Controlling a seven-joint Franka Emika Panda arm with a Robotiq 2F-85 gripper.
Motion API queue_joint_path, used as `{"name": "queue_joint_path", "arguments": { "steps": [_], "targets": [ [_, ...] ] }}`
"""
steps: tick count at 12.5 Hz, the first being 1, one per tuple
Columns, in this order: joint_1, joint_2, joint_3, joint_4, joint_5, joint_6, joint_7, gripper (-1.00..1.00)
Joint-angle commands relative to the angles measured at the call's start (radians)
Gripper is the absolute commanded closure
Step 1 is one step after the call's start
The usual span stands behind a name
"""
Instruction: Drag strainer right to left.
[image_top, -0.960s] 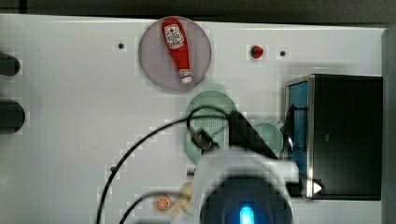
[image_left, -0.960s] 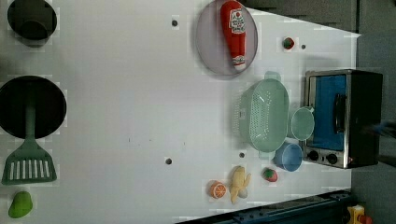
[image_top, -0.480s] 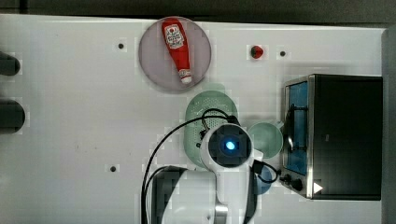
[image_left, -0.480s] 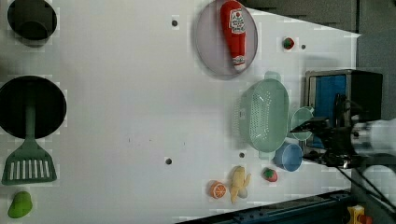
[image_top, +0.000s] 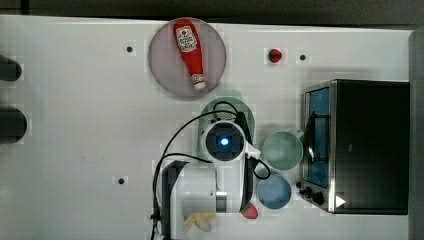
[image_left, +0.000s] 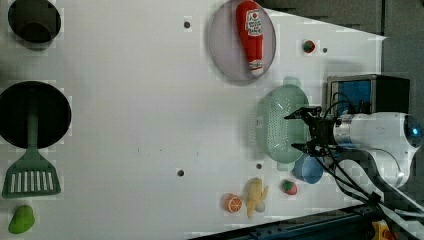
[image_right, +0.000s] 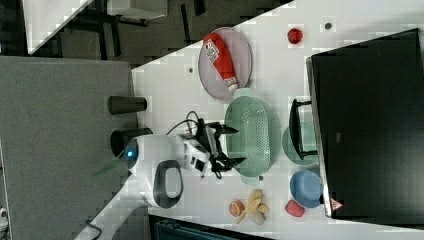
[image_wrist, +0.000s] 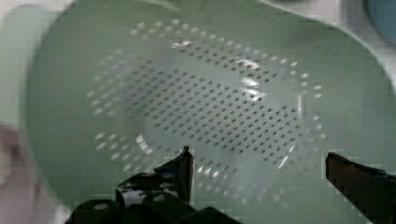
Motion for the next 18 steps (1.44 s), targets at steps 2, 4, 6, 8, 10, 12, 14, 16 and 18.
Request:
{"name": "queue_joint_path", "arguments": {
  "steps": [2,4,6,8,10,12,14,16,18],
  "targets": [
    [-0.023,0.159,0.0,-0.011,0.001,0.17,0.095,-1.0],
    [-0.015,0.223,0.001,-0.011,0.001,0.247,0.162,-1.0],
    [-0.001,0.277,0.013,-0.01,0.001,0.272,0.211,-1.0],
    [0.016,0.311,0.029,-0.007,0.002,0.312,0.212,-1.0],
    [0.033,0.321,0.04,-0.008,0.002,0.325,0.219,-1.0],
    [0.053,0.323,0.041,-0.005,0.004,0.325,0.222,-1.0],
    [0.081,0.325,0.048,-0.003,0.024,0.325,0.271,-1.0],
    [0.116,0.327,0.063,0.003,0.031,0.325,0.337,-1.0],
    [0.158,0.331,0.077,0.01,0.041,0.324,0.418,-1.0]
  ]
}}
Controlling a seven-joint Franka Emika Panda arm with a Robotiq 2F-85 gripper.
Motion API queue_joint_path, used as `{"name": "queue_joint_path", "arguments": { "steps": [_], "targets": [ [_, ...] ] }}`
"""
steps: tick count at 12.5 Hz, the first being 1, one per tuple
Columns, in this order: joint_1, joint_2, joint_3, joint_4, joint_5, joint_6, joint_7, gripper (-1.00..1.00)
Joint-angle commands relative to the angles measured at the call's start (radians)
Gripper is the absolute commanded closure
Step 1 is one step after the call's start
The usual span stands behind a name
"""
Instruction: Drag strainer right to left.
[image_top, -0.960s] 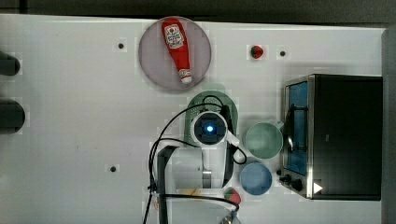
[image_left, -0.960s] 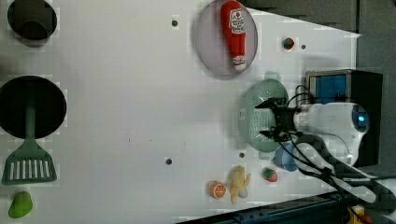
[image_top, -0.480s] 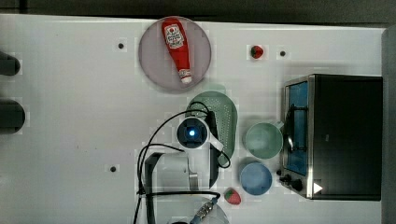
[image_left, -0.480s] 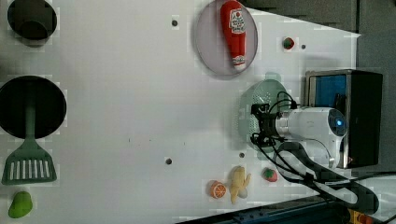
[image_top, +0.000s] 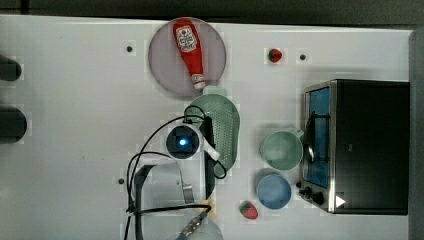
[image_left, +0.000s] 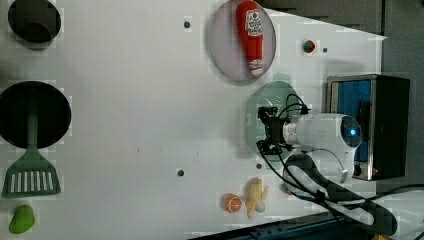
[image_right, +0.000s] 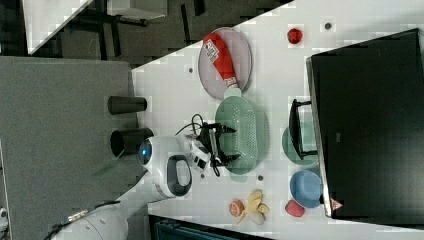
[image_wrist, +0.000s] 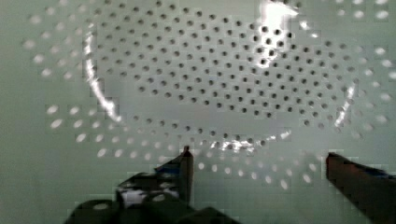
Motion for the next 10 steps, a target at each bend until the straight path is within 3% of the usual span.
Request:
{"name": "queue_joint_path", "arguments": {
  "steps": [1,4,10],
  "targets": [
    [0.064,0.01,0.032,-0.003,0.008,0.001,0.166,-1.0],
    [0.126,0.028,0.049,0.028,0.008,-0.005,0.271,-1.0],
    [0.232,0.093,0.052,0.126,0.03,-0.022,0.301,-1.0]
  ]
}}
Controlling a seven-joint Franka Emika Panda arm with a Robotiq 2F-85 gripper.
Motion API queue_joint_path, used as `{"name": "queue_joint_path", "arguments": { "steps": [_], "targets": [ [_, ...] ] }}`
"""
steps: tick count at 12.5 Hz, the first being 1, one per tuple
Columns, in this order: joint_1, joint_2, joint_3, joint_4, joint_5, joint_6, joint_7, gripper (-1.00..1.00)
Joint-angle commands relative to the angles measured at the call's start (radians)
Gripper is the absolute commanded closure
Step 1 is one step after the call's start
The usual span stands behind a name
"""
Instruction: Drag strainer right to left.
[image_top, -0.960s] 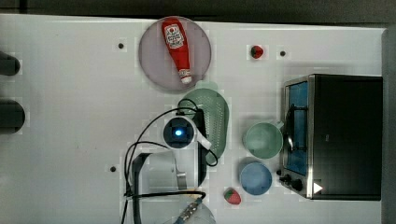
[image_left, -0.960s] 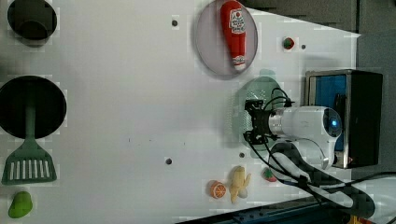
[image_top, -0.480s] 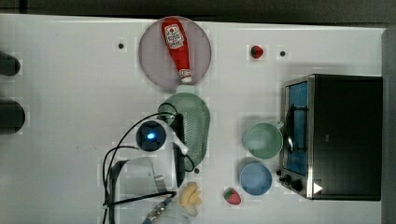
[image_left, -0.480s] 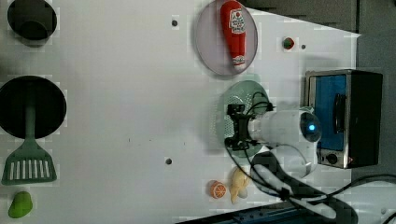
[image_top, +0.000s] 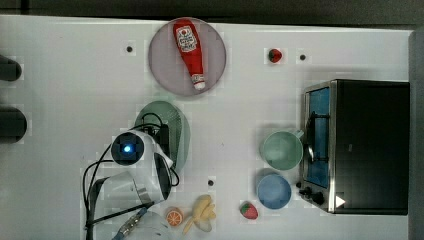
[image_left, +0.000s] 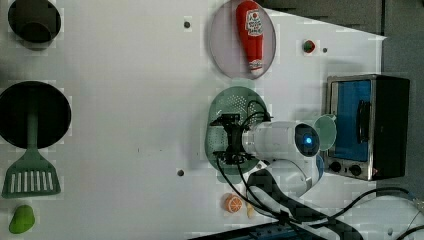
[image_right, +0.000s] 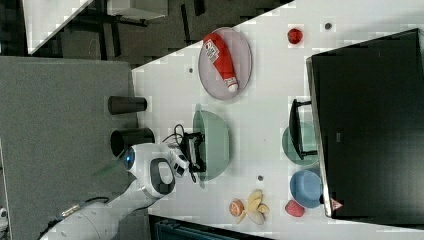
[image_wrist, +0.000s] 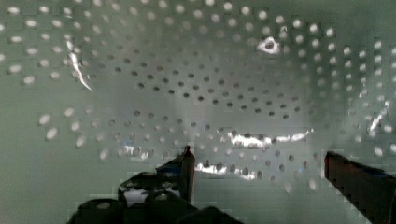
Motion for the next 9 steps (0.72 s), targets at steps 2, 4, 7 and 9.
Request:
{"name": "queue_joint_path", "arguments": {
  "steps": [2,4,7,9],
  "targets": [
    [0.086,0.033,-0.019,0.098,0.024,-0.042,0.062,-1.0],
    [0.118,0.051,-0.019,0.137,0.063,-0.079,0.065,-1.0],
    [0.17,0.076,-0.019,0.196,0.109,-0.098,0.087,-1.0],
    [0.206,0.091,-0.019,0.23,0.121,-0.103,0.128,-1.0]
  ]
}}
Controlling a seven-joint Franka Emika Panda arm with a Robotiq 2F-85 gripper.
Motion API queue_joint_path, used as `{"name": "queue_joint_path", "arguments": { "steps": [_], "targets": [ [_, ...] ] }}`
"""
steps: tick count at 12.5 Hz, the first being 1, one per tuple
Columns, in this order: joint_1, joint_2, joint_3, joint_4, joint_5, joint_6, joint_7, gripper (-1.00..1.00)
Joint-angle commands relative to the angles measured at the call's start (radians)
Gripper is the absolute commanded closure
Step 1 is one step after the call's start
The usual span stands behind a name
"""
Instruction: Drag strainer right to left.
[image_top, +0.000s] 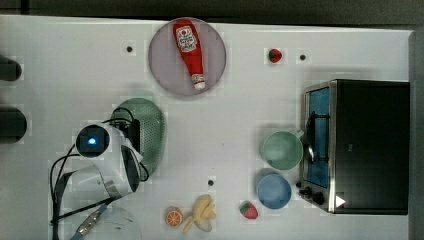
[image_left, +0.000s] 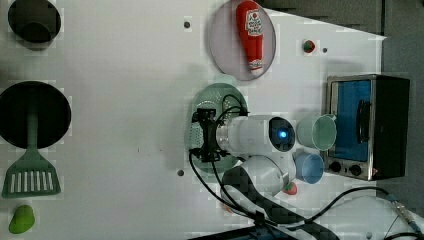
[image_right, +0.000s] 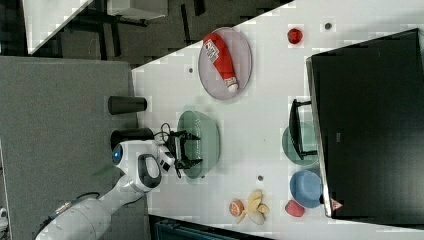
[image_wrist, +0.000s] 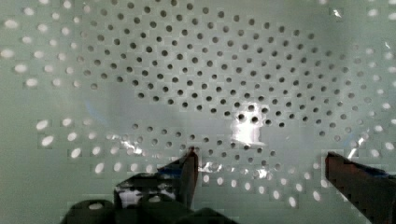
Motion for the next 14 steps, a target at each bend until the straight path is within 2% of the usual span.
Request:
{"name": "queue_joint_path", "arguments": {
  "steps": [1,8,14],
  "targets": [
    [0.069,0.017,-0.003,0.077,0.004,-0.034,0.109,-1.0],
    [0.141,0.071,-0.004,0.177,0.01,-0.047,0.157,-1.0],
    [0.187,0.11,-0.004,0.256,0.057,-0.054,0.168,-1.0]
  ]
}}
